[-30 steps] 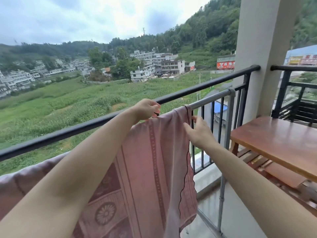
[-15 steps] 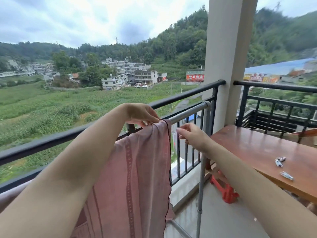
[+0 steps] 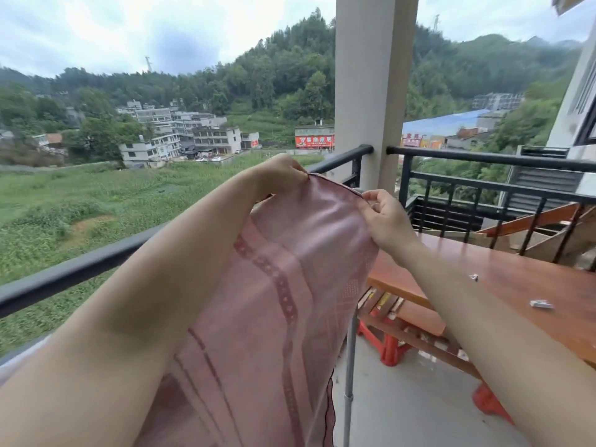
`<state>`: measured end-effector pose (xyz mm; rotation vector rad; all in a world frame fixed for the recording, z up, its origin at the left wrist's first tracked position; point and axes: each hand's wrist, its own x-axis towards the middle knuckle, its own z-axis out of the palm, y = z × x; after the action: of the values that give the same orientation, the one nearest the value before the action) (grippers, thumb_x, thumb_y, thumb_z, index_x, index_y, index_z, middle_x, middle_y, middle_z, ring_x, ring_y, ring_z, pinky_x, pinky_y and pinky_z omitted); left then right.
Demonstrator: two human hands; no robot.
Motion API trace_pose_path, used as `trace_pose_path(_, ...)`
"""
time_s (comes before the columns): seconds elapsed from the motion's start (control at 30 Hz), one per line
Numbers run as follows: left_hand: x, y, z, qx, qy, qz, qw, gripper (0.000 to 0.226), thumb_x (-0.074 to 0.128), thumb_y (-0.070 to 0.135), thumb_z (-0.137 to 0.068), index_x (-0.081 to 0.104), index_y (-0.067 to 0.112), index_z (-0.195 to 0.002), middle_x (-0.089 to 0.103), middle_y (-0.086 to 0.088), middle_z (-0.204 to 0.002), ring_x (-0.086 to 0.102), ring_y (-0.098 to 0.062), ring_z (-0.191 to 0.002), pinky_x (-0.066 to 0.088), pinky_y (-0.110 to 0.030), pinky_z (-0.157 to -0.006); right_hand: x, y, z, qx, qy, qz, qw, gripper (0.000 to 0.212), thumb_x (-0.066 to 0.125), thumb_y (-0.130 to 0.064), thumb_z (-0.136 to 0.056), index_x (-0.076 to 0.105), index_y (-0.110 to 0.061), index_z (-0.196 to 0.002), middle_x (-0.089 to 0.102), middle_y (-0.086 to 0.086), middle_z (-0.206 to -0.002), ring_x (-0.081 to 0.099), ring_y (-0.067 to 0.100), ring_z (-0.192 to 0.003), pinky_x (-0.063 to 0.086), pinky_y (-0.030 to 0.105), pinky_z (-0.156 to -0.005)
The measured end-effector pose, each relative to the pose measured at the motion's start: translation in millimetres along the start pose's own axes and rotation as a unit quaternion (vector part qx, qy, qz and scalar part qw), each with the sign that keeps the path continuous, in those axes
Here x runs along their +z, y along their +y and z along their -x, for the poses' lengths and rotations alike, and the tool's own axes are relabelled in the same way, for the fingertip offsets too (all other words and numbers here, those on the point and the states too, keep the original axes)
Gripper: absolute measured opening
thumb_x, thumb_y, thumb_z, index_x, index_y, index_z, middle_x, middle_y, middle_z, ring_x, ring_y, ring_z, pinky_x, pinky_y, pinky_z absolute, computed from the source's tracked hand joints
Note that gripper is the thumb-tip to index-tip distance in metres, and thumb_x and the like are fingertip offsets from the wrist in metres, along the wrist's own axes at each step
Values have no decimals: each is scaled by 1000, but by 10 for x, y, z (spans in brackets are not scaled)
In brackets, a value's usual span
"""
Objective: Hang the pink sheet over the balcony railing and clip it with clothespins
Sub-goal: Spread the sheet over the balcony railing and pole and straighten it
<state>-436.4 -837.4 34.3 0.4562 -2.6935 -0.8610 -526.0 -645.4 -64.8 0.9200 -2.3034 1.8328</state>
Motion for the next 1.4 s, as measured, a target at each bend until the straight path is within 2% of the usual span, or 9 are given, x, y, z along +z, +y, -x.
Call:
trace_pose_path(0.17, 195, 119, -192, -25, -150, -149, 977, 26, 51, 19, -93, 69, 10, -109, 67, 1, -102, 60, -11, -87, 48, -32, -77, -361, 211, -350, 88, -82, -34, 992, 40, 53, -52, -94, 63, -24, -68, 51, 0, -72, 50, 18, -71, 40, 32, -67)
trace_pose_path(0.37, 470, 347, -585, -24, 2, -114, 993, 25, 42, 7, -90, 64, -3, -95, 61, -9, -94, 51, -20, -85, 40, -30, -65, -336, 320, -665, 82, -97, -162, 979, 28, 50, -34, -98, 59, -18, -77, 46, 1, -69, 47, 14, -64, 38, 31, -60)
trace_pose_path(0.47, 540, 455, -698, -17, 71, -120, 990, 23, 35, 13, -97, 56, 5, -93, 56, -9, -100, 49, -21, -91, 38, -29, -76, -270, 547, -784, 29, -143, -129, 981, 34, 44, -35, -102, 61, -11, -86, 55, 9, -72, 54, 22, -68, 44, 35, -63)
trace_pose_path(0.6, 832, 458, -734, -75, 1, -205, 976, 25, 40, 15, -97, 63, 8, -103, 59, -10, -110, 53, -25, -98, 43, -33, -81, -185, 1105, -786, -78, -221, 43, 971, 39, 41, -40, -103, 53, -19, -73, 61, 3, -71, 60, 23, -72, 47, 40, -71)
trace_pose_path(0.7, 1035, 468, -732, -99, 0, -211, 973, 21, 41, 22, -100, 60, 15, -104, 55, -4, -107, 49, -21, -96, 38, -30, -81, -106, 1291, -770, -81, -272, 9, 959, 38, 44, -38, -103, 52, -14, -74, 58, 2, -66, 61, 19, -61, 53, 47, -68)
trace_pose_path(0.87, 1104, 497, -564, -91, 210, -300, 926, 27, 35, 35, -102, 50, 17, -89, 58, -3, -84, 51, -20, -70, 35, -32, -58, -90, 1424, -934, -143, -309, -15, 940, 42, 43, -40, -103, 56, -10, -77, 62, 4, -67, 62, 28, -69, 51, 51, -70)
trace_pose_path(1.03, 1296, 508, -209, -118, 225, -355, 900, 49, 35, 60, -95, 67, 24, -99, 66, 3, -89, 60, -21, -81, 42, -35, -67, -158, 1462, -980, -223, -326, 45, 917, 44, 35, -39, -105, 52, -9, -78, 59, 7, -79, 57, 28, -75, 47, 46, -71)
trace_pose_path(1.23, 1575, 527, -33, -134, 300, -373, 868, 40, 37, 55, -98, 68, 30, -106, 67, 4, -97, 62, -24, -92, 35, -31, -69, -296, 1444, -1001, -284, -271, 175, 903, 46, 25, -48, -105, 53, -16, -86, 58, 0, -92, 57, 24, -80, 48, 40, -67)
trace_pose_path(1.4, 1581, 471, 42, -117, 321, -400, 851, 47, 32, 61, -97, 68, 33, -107, 68, 4, -93, 63, -26, -86, 32, -31, -69, -228, 1449, -1093, -222, -249, 31, 942, 30, 39, -44, -103, 53, -19, -93, 52, -4, -89, 52, 12, -78, 44, 36, -71)
